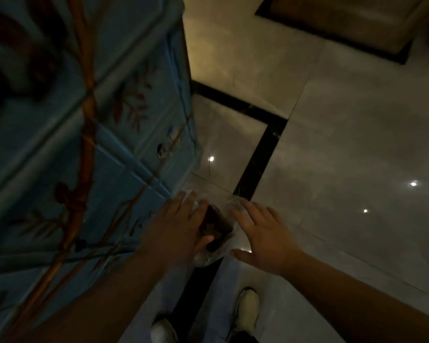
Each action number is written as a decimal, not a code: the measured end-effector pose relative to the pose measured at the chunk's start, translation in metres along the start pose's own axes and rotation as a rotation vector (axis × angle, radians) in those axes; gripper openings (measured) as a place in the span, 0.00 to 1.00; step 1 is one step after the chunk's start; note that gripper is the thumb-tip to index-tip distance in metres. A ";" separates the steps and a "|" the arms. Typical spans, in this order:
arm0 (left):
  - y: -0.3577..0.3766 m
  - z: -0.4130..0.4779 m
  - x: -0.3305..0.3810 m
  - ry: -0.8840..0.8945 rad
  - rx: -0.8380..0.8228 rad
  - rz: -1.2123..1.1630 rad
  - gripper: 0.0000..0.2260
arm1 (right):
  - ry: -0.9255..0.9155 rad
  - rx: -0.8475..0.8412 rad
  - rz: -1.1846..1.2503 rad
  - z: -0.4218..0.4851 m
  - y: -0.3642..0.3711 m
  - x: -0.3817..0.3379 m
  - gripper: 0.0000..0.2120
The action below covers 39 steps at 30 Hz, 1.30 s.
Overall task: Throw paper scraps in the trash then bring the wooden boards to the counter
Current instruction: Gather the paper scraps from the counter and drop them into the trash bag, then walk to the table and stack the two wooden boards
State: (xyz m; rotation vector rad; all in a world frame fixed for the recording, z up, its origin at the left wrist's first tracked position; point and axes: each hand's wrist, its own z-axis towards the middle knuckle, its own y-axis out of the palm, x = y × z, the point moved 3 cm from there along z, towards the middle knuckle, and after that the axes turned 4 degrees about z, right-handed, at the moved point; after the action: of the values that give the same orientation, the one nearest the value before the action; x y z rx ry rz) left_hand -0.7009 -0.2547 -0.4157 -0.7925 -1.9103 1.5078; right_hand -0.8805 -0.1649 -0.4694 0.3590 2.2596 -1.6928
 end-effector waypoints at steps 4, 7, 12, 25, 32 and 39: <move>-0.095 -0.009 0.022 0.143 0.077 0.050 0.34 | 0.045 0.055 -0.115 -0.041 -0.090 -0.009 0.45; -0.159 -0.018 0.038 0.250 0.162 0.120 0.33 | 0.126 0.160 -0.139 -0.077 -0.154 -0.023 0.44; -0.248 -0.034 0.084 0.422 0.269 0.274 0.34 | 0.257 0.322 -0.230 -0.155 -0.235 -0.051 0.44; -0.370 -0.103 0.356 0.996 0.532 0.358 0.33 | 0.777 0.634 -0.394 -0.481 -0.327 -0.072 0.42; -0.372 -0.181 0.575 1.256 0.635 0.348 0.33 | 1.082 0.724 -0.443 -0.709 -0.305 -0.057 0.42; -0.344 -0.247 0.768 1.415 0.616 0.284 0.33 | 1.328 0.661 -0.436 -0.901 -0.265 -0.031 0.43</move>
State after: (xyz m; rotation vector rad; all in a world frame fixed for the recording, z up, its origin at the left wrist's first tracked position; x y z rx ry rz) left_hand -1.0581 0.4127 0.0271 -1.3105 -0.2909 1.0043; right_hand -1.0257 0.6269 0.0156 1.6418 2.4722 -3.0176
